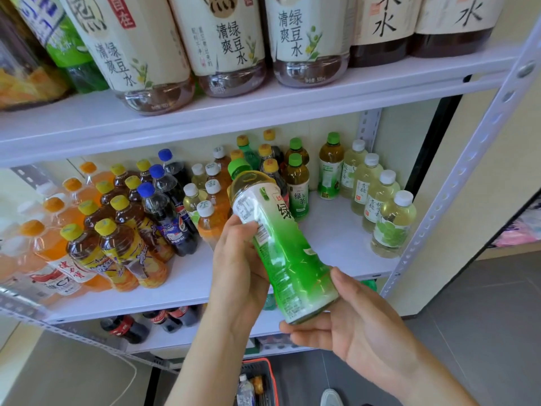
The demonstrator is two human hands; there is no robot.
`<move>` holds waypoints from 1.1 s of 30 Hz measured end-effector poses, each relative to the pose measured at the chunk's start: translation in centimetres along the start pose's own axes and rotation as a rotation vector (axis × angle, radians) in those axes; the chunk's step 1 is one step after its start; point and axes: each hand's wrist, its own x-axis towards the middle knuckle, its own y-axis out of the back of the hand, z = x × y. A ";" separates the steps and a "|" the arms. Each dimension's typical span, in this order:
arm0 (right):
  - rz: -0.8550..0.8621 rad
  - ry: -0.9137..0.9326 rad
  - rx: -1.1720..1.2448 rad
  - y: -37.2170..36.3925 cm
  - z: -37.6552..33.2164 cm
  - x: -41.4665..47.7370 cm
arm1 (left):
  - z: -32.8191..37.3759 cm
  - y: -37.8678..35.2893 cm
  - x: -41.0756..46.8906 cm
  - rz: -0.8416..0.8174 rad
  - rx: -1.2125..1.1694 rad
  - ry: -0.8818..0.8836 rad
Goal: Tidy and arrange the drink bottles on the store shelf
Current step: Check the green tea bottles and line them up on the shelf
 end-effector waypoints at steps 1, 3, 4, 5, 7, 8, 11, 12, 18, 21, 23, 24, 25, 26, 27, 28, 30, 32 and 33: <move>0.000 0.031 -0.038 0.0 0.2 0.1 | 0.1 0.0 0.0 -0.024 -0.001 0.037; 0.026 0.082 -0.141 0.0 0.5 0.2 | 0.3 0.2 0.0 -0.033 0.054 0.044; 0.045 0.100 -0.190 0.1 0.6 0.2 | 0.4 0.3 0.1 -0.018 0.106 0.015; 0.062 0.114 -0.231 0.1 0.8 0.2 | 0.6 0.3 0.1 -0.008 0.155 -0.016; 0.086 0.139 -0.289 0.0 0.9 0.2 | 0.8 0.5 0.1 -0.010 0.203 -0.053; 0.095 0.154 -0.320 0.0 0.9 0.2 | 0.9 0.5 0.0 -0.016 0.199 -0.062; 0.134 0.205 -0.415 -0.1 0.9 0.4 | 1.1 0.6 0.0 0.004 0.165 -0.088; 0.151 0.228 -0.439 0.0 0.9 0.5 | 1.2 0.7 0.0 0.011 0.157 -0.094; 0.298 0.381 -0.621 0.4 0.4 0.8 | 2.5 1.4 0.7 0.012 0.277 -0.090; 0.376 0.494 -0.663 0.7 -0.2 0.8 | 2.5 2.3 1.6 0.099 0.290 -0.077; 0.401 0.596 -0.713 0.4 -0.9 1.0 | 1.7 2.9 1.9 0.142 0.238 -0.001; 0.410 0.653 -0.739 0.1 -1.4 1.1 | 1.2 3.2 2.1 0.161 0.199 0.043; 0.414 0.706 -0.769 -0.3 -1.9 1.3 | 0.5 3.4 2.2 0.179 0.161 0.085; 0.414 0.754 -0.801 -0.6 -2.4 1.6 | -0.3 3.6 2.3 0.192 0.141 0.126; 0.408 0.795 -0.832 -1.0 -2.9 1.8 | -1.1 3.7 2.4 0.196 0.139 0.173; 0.399 0.824 -0.857 -1.4 -3.3 2.0 | -2.0 3.8 2.3 0.195 0.149 0.223; 0.371 0.857 -0.889 -2.1 -3.9 2.3 | -3.6 4.1 2.2 0.178 0.200 0.328; 0.350 0.879 -0.917 -2.5 -4.1 2.6 | -4.8 4.2 1.9 0.138 0.258 0.422; 0.346 0.886 -0.929 -2.6 -4.2 2.7 | -5.2 4.2 1.7 0.109 0.270 0.456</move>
